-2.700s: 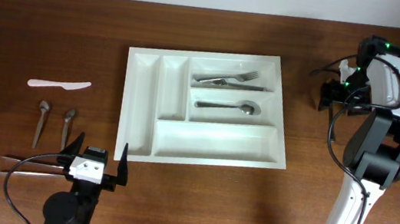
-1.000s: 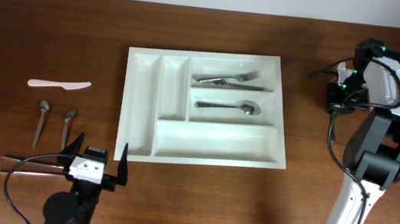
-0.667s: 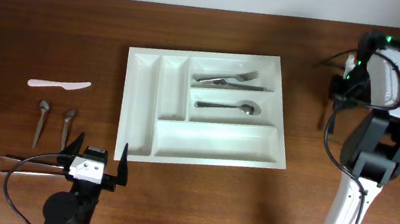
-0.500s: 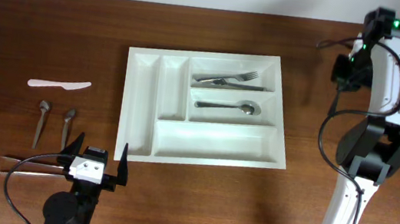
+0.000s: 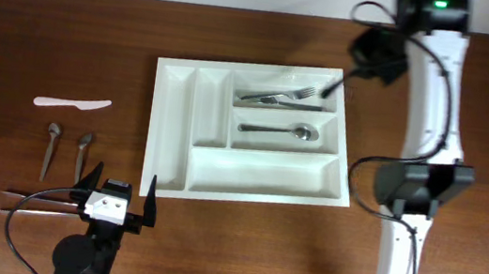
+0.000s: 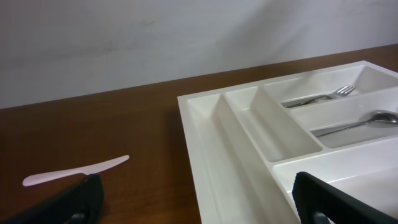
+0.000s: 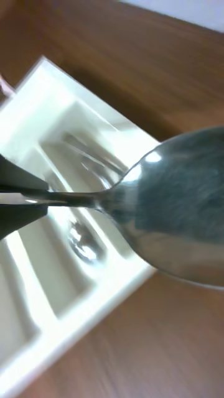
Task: Pack container
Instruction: 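Place the spoon with the right gripper in the middle compartment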
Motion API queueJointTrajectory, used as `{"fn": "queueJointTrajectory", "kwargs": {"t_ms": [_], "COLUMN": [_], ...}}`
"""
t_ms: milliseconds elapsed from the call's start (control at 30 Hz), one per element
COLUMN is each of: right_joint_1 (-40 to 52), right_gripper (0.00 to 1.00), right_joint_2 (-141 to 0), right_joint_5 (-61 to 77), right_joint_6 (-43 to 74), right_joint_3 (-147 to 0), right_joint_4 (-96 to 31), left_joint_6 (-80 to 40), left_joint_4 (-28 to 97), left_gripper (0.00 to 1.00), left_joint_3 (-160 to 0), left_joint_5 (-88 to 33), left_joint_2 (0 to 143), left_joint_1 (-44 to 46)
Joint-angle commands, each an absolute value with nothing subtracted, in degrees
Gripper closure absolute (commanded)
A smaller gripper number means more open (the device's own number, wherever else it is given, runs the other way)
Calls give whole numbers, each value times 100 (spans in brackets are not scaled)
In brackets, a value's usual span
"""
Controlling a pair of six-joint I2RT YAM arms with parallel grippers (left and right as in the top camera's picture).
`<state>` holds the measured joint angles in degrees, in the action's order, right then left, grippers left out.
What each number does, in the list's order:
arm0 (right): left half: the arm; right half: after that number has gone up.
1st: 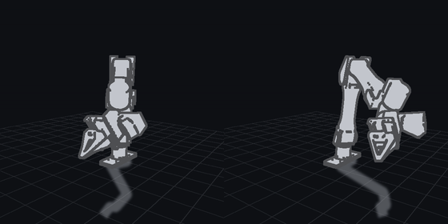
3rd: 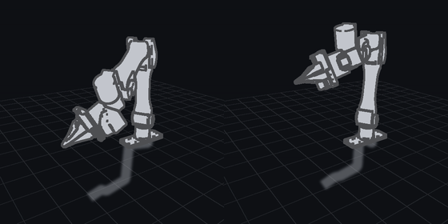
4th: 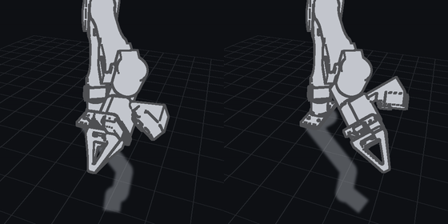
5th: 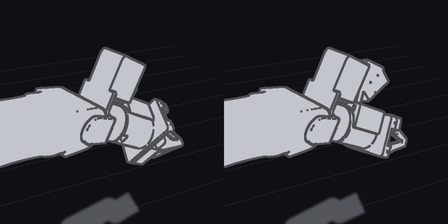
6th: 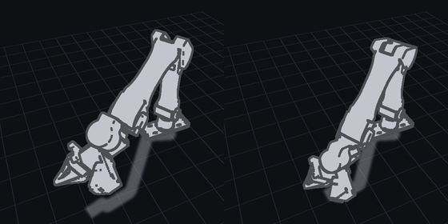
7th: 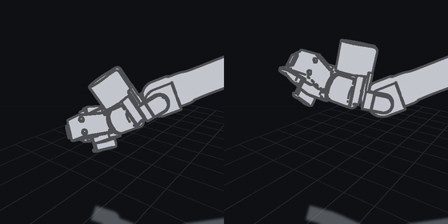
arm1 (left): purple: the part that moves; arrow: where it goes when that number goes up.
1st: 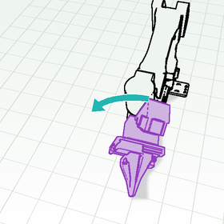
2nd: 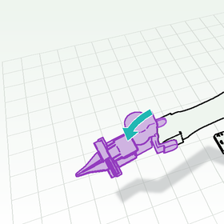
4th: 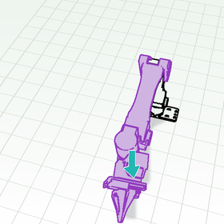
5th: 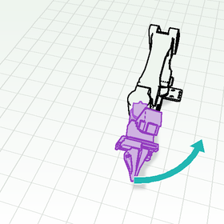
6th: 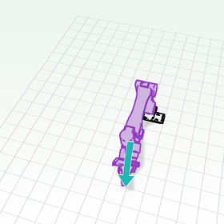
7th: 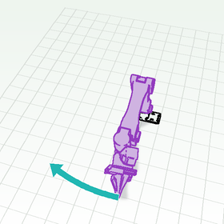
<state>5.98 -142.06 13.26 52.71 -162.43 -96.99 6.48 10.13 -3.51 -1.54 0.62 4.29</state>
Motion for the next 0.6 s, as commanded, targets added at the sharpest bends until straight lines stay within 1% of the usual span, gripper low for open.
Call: {"fn": "queueJointTrajectory", "kwargs": {"t_ms": [0,33,200,433,567], "right_joint_1": [1278,1476,1824,1850,1892], "right_gripper": [96,96,96,96,96], "right_joint_2": [-14007,-14007,-14007,-14007,-14007], "right_joint_5": [1339,1310,1288,1343,1297], "right_joint_6": [7242,7690,8986,9981,10020], "right_joint_3": [-16234,-16199,-16081,-15812,-15469], "right_joint_4": [-9734,-9734,-9734,-9734,-9734], "left_joint_6": [738,738,738,738,738], "left_joint_4": [1007,1007,1007,1007,1007], "left_gripper": [1,1,1,1,1], "left_joint_3": [-303,-303,-303,-303,-303], "left_joint_5": [-217,-217,-217,-217,-217], "left_joint_2": [34,34,34,34,34], "left_joint_1": [395,395,395,395,395]}}
